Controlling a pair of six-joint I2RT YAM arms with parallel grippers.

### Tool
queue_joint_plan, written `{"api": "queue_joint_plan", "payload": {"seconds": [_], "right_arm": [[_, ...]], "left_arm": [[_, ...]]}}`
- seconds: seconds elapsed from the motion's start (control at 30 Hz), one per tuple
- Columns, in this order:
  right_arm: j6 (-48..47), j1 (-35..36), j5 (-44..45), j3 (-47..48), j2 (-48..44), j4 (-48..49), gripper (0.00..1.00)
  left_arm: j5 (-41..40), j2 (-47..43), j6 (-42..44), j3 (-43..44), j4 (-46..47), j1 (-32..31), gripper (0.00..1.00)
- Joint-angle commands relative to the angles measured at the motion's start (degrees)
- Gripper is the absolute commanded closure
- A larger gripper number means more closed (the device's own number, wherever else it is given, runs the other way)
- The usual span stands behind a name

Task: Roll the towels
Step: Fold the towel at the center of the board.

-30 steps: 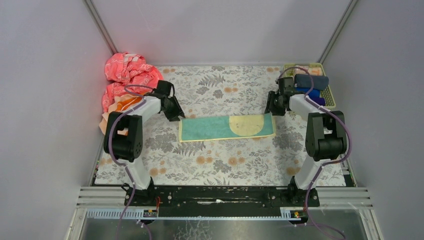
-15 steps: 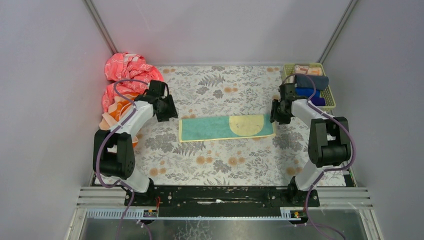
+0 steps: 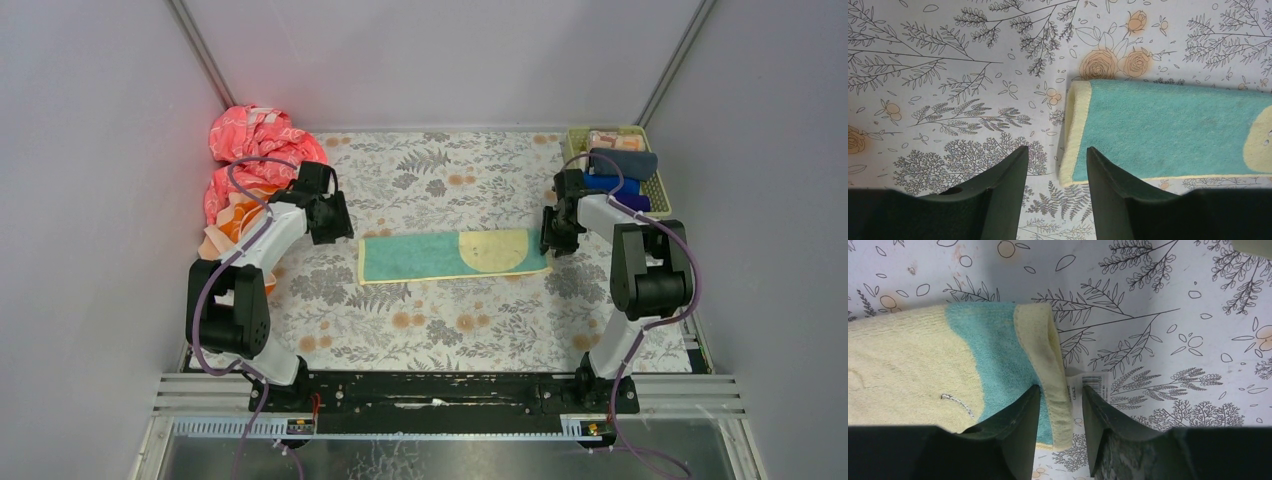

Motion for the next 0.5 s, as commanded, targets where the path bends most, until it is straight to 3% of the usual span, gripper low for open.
{"api": "queue_joint_plan", "payload": {"seconds": [0.0,0.17,0.3,0.47], "right_arm": [[0.17,-0.06,0.45,-0.93,5.26,-4.21,0.60],[0.01,-0.07,3.60,-0.65,6.39,-4.74,0.82],[0.31,-0.29,13.89,0.83,4.19,-5.68,0.99],[0.57,-0.26,23.18,5.26,-1.53,-6.90,1.00]], "left_arm": [[-0.53,-0.25,0.96,-0.64,-0.99,0.26,0.54],[0.32,-0.66,0.96,-1.06,-0.66,0.28,0.54],[1.23,-1.25,0.97,-1.50,-0.23,0.27,0.54],[2.72,-1.49,1.18,-1.72,-0.02,0.30,0.54]]}}
